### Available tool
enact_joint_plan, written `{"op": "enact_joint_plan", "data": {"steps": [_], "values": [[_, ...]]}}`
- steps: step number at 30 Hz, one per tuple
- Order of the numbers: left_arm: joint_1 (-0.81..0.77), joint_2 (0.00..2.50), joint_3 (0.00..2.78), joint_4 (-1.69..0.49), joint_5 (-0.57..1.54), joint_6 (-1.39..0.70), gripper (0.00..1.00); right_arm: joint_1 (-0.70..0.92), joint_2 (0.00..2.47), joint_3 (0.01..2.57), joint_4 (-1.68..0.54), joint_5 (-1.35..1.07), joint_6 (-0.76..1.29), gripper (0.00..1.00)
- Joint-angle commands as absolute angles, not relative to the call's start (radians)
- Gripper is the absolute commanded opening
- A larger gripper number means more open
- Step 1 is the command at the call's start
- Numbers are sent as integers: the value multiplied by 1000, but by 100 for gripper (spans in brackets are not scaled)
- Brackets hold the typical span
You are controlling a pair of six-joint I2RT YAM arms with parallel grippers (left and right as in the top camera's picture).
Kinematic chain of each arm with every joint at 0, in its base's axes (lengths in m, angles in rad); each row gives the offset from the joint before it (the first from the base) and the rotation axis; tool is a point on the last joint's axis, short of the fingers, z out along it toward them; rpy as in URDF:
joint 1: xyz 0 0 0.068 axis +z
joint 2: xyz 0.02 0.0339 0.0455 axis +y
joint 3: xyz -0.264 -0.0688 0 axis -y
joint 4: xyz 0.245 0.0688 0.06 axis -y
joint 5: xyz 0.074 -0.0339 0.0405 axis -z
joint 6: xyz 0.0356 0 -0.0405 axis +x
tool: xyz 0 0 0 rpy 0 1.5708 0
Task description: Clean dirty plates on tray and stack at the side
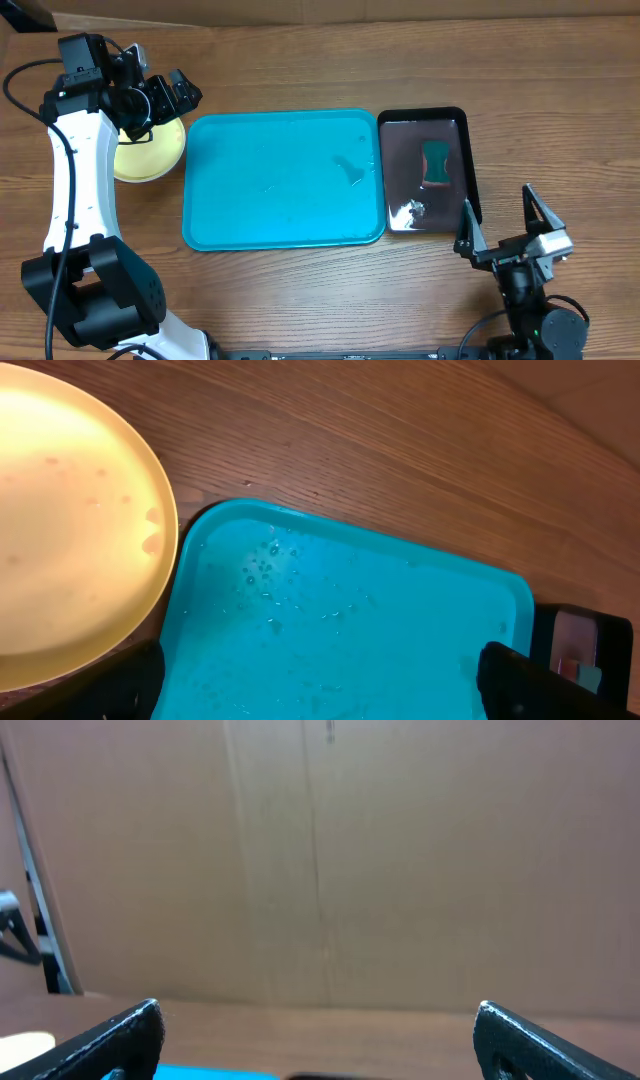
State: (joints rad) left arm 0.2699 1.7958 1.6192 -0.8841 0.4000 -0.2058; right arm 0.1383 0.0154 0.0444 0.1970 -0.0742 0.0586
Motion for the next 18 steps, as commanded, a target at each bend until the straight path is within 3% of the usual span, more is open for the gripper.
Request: {"op": "enact_joint_plan", "data": {"steps": [1,10,18], "values": [[267,1798,1625,-883,403,-187,100,135,3,6,198,-81,56,100],[267,1798,1625,-883,403,-187,100,135,3,7,-80,-134,43,100],[267,1798,1625,-883,403,-187,100,135,3,7,-70,-150,-112,100]]}}
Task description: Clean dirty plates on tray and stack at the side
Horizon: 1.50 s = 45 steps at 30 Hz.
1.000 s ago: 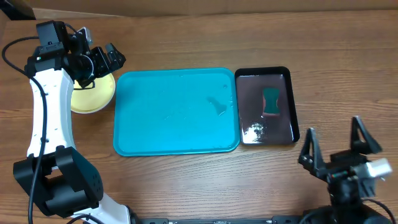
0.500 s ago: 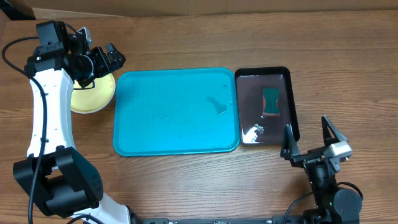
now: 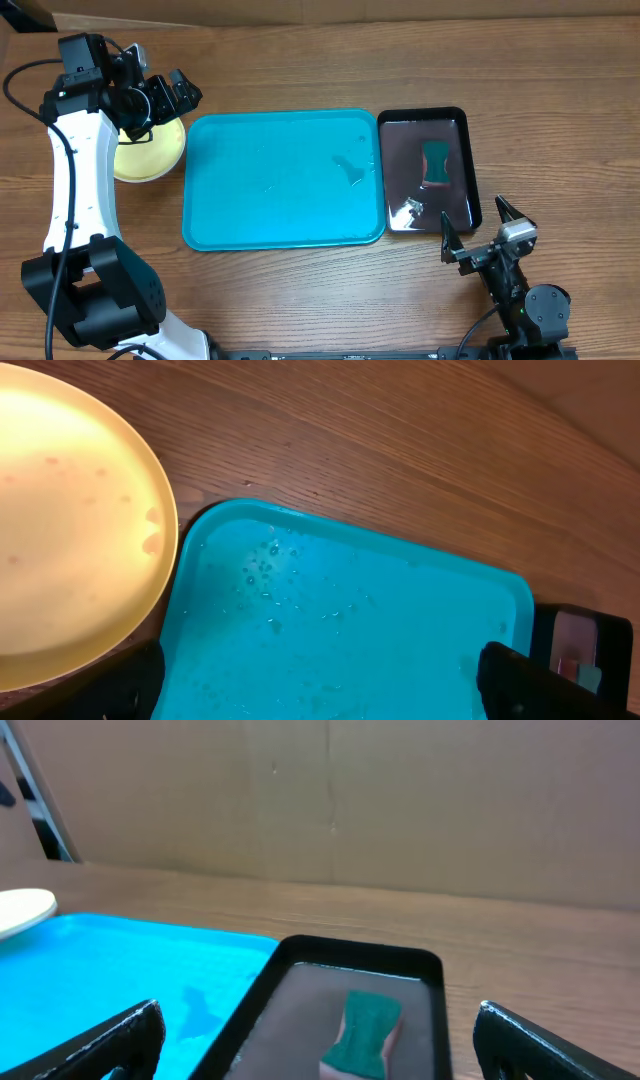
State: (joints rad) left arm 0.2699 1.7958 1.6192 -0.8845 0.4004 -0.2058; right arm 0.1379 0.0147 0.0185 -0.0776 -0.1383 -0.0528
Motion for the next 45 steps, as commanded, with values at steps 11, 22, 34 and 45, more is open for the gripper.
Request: {"op": "enact_joint_plan", "data": {"steps": [11,22,34,45], "values": [[267,1798,1625,-883,403,-187,100,135,3,8,-70,-151,-105,100],[267,1798,1625,-883,403,-187,100,135,3,8,-70,-151,-106,100],[267,1798,1625,-883,403,-187,100,96,3,8,-70,-149,-105,100],[267,1798,1625,-883,403,-187,100,57,3,8,-70,-148,-106,100]]}}
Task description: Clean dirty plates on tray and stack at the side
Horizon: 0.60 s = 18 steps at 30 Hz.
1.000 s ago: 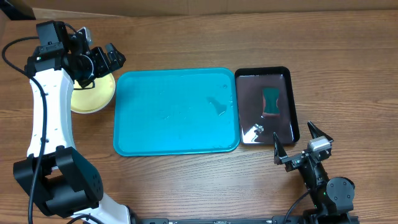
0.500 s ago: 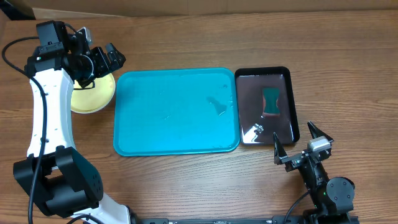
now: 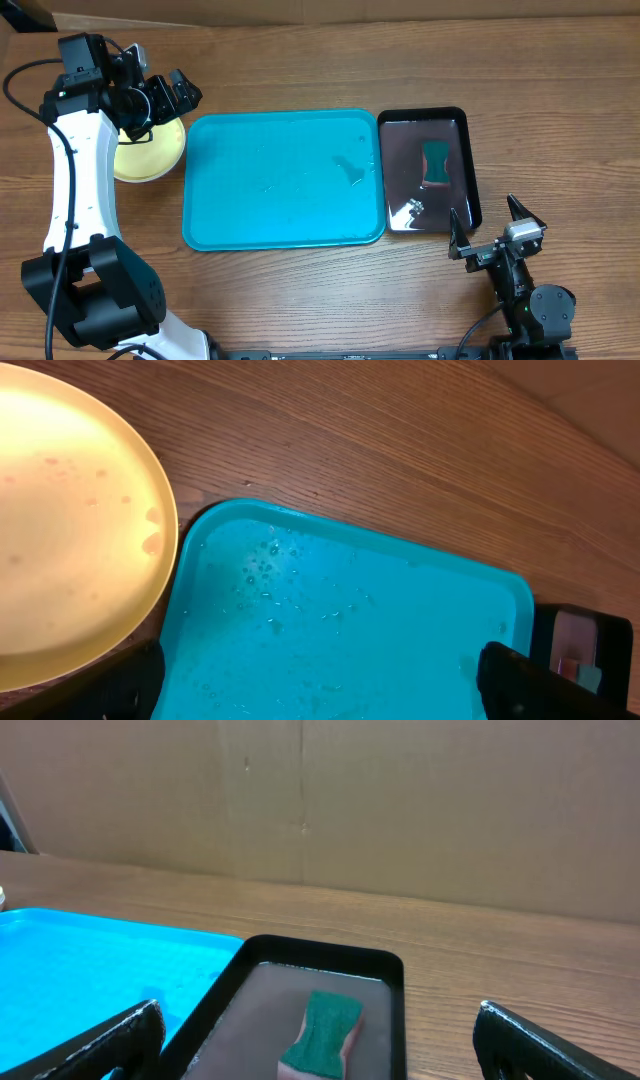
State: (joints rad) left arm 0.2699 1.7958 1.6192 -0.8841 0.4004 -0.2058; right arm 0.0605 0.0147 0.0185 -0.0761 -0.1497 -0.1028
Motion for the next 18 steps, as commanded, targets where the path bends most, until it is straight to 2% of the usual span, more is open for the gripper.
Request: {"op": "enact_joint_plan", "data": {"steps": [1,18], "values": [[267,1798,1625,-883,403,-187,100,57,3,8,-70,-148,-106,100],[267,1796,1623,-884,373,-186,100,57,3,8,-70,-148,-105,100]]}}
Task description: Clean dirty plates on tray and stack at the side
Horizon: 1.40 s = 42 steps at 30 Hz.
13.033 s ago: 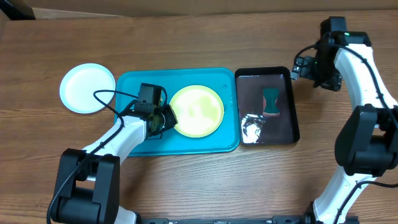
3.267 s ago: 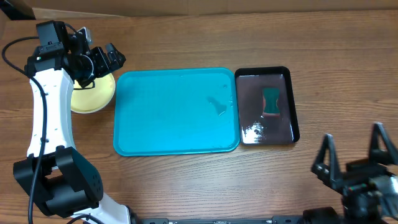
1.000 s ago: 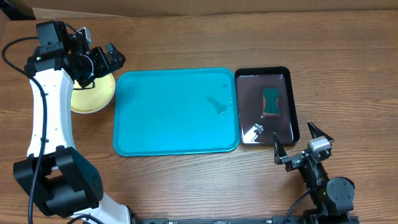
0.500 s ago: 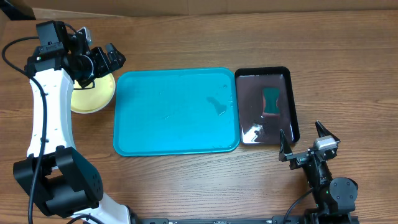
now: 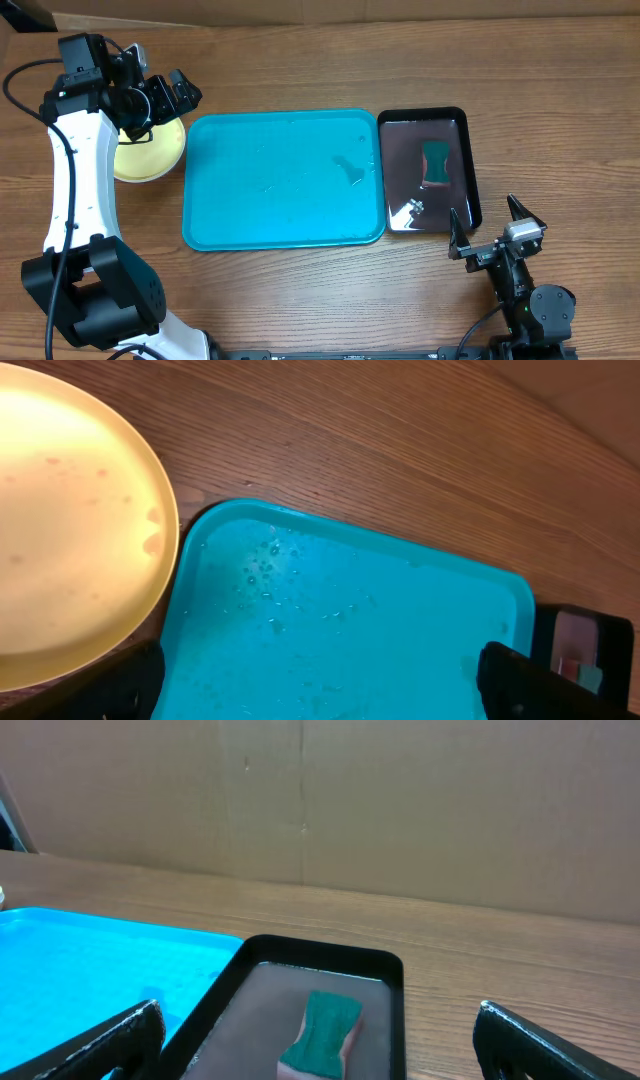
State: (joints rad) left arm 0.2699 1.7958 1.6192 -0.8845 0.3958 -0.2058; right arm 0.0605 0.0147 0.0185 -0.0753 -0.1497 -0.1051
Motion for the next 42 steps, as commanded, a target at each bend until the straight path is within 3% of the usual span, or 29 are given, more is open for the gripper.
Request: {"op": "enact_joint_plan", "data": {"steps": [1,9,25,37,42], "values": [[265,1784,1623,-886,359,-187,100,57,3,8,-70,-148,-105,100],[204,1582,1623,-886,257,-187,100,57,3,8,-70,-148,-105,100],[148,1112,1562,-886,255,-187,100,57,3,8,-70,-148,-105,100],[148,709,1047,-859,255,-187,100,57,3,8,-70,-148,-105,100],[148,519,785,-645,255,-212,100,57,3,8,-70,-148,-105,100]]}}
